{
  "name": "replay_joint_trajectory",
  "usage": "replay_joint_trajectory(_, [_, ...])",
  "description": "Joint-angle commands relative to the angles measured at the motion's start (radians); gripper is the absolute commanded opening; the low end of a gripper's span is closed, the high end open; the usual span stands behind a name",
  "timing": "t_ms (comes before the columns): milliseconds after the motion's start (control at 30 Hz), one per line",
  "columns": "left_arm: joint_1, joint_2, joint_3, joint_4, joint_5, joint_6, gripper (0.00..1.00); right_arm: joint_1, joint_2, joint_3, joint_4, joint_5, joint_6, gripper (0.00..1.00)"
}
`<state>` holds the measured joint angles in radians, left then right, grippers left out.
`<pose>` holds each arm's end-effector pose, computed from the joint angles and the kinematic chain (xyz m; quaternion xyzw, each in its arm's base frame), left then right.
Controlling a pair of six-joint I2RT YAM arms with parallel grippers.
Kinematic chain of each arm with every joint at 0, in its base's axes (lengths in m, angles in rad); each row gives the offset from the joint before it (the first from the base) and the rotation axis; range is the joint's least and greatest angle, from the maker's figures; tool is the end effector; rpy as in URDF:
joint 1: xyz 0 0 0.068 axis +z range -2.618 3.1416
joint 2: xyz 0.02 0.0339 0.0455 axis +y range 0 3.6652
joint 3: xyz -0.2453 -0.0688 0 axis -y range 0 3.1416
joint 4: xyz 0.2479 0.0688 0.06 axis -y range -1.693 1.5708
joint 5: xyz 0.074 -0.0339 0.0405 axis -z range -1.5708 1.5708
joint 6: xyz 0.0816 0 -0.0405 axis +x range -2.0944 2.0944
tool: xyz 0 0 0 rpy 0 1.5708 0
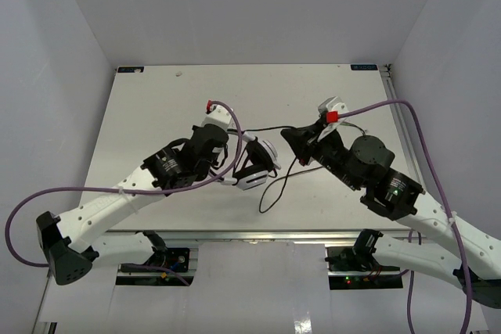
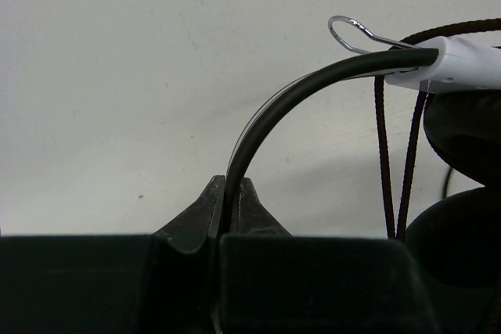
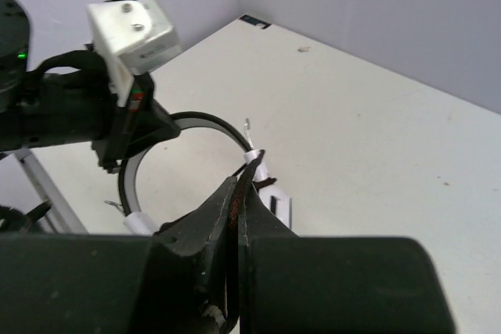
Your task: Wrap the headphones
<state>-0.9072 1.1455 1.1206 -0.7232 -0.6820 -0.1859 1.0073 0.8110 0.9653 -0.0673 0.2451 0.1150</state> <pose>0.2061 -0.1801 0.2973 0.1797 0.8554 0.0660 0.4812 0.1446 0.1918 0.4020 -0.2081 0.6439 0.3194 0.6634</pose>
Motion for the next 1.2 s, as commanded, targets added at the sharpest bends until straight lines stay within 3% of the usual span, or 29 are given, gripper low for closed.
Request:
replay_joint_trajectory(0, [0.01,-0.065,-0.019,0.125,0.074,0.084,0.0,-0.027,0.02,0.095,-0.07,0.156,-0.087,0.08])
replay_joint_trajectory(300, [0.007,-0.166,-0.071,0.151,0.193,0.127,0.0,-0.114,-0.008,0.056,-0.076,0.254,-0.11,0.08])
replay_joint_trajectory(500, [0.007,-0.263,-0.079,0.193,0.289,0.124,0.0,-0.25,0.011,0.032,-0.076,0.15,-0.1,0.08])
replay_joint_trajectory(667, [0.008,-0.313,-0.059,0.185,0.29,0.117,0.0,-0.332,0.01,0.005,-0.077,0.092,-0.087,0.08])
replay_joint_trajectory(1033, [0.007,-0.333,-0.059,0.16,0.274,0.114,0.0,-0.419,0.012,0.015,-0.087,0.024,-0.07,0.08])
replay_joint_trajectory(1167, [0.008,-0.316,-0.088,0.155,0.331,0.143,0.0,-0.442,0.031,0.073,-0.099,0.008,-0.084,0.08])
